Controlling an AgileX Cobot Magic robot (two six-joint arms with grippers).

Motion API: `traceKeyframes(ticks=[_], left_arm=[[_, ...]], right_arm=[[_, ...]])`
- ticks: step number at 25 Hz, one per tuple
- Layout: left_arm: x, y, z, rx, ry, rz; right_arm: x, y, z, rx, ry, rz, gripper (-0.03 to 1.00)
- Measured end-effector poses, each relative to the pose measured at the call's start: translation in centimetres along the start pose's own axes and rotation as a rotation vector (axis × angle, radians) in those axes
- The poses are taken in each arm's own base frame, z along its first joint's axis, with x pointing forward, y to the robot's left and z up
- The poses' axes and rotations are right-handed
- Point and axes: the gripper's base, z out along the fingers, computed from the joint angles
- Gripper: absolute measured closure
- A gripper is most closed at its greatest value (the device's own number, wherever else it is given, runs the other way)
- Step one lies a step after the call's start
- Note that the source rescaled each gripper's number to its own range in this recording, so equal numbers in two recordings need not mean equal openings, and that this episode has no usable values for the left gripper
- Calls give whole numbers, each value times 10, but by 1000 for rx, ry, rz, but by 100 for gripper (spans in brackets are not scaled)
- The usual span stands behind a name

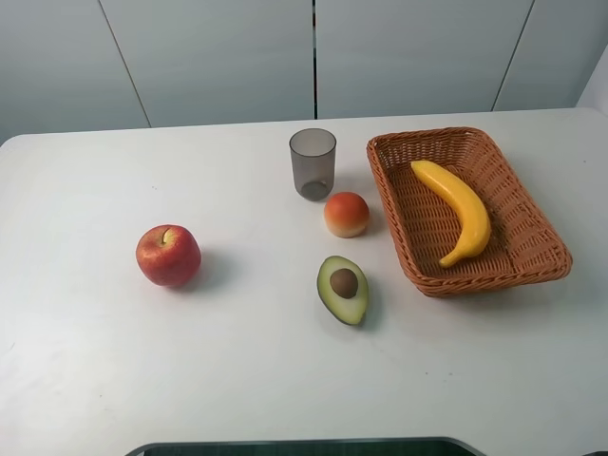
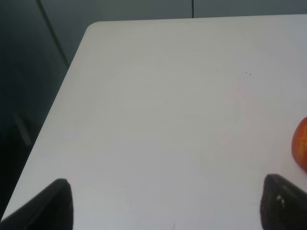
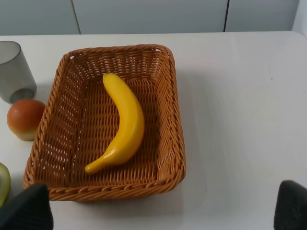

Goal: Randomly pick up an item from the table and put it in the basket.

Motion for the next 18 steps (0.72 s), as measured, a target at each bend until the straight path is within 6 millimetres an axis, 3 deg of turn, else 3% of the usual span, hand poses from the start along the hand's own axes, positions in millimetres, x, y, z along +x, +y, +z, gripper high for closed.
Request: traceKeyframes(ticks=[18], left_arm=[[0, 0, 0, 0, 0, 0]], right_arm=[[0, 0, 0, 0, -2, -11, -3]])
